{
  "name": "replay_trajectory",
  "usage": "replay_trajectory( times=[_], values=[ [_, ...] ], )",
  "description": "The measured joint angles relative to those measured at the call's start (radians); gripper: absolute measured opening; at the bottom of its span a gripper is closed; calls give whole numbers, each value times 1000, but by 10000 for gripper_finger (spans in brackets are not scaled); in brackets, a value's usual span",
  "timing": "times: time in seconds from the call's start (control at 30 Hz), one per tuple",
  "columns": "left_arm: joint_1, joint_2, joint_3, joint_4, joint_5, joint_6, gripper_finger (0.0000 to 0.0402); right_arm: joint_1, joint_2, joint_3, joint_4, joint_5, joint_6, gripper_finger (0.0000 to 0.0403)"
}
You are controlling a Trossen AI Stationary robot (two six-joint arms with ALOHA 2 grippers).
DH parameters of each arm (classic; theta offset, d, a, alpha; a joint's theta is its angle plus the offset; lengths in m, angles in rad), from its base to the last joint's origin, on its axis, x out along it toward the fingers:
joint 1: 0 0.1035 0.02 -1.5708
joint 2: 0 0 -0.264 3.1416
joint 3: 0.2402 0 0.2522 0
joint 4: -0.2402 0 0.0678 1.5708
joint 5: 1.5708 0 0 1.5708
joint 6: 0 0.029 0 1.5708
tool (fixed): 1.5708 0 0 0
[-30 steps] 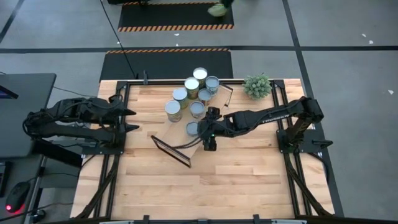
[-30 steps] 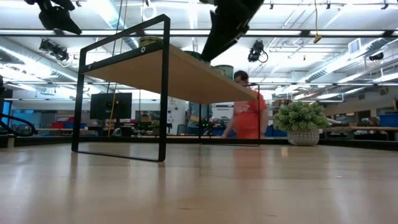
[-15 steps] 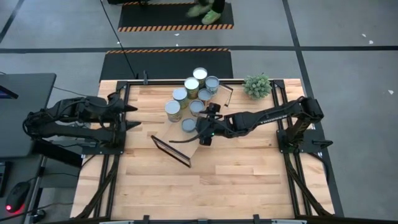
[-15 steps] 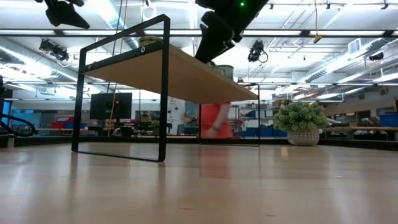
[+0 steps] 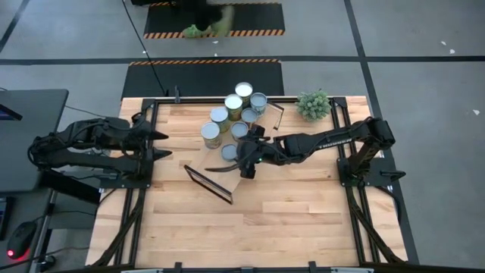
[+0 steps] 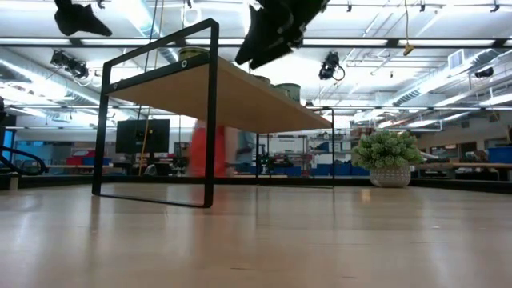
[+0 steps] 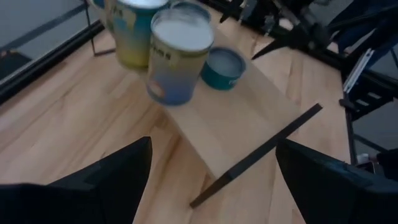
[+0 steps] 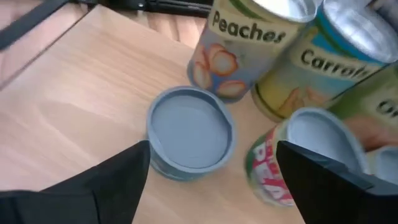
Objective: Pick and place cans onto a shelf
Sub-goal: Put the green tuna can on the shelf
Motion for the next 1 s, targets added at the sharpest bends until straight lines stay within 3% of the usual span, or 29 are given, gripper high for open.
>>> replay_trajectory(
  times=[0.33, 0.63, 1.0],
  values=[
    [0, 0, 0, -148, -101, -19, 347, -14, -5, 1, -17, -59, 43, 347],
    [0, 0, 0, -90, -85, 15, 347, -4, -11, 16, -61, -82, 70, 347],
    [0, 0, 0, -90, -84, 12, 347, 38, -5, -17, -75, 70, 32, 347]
  ],
)
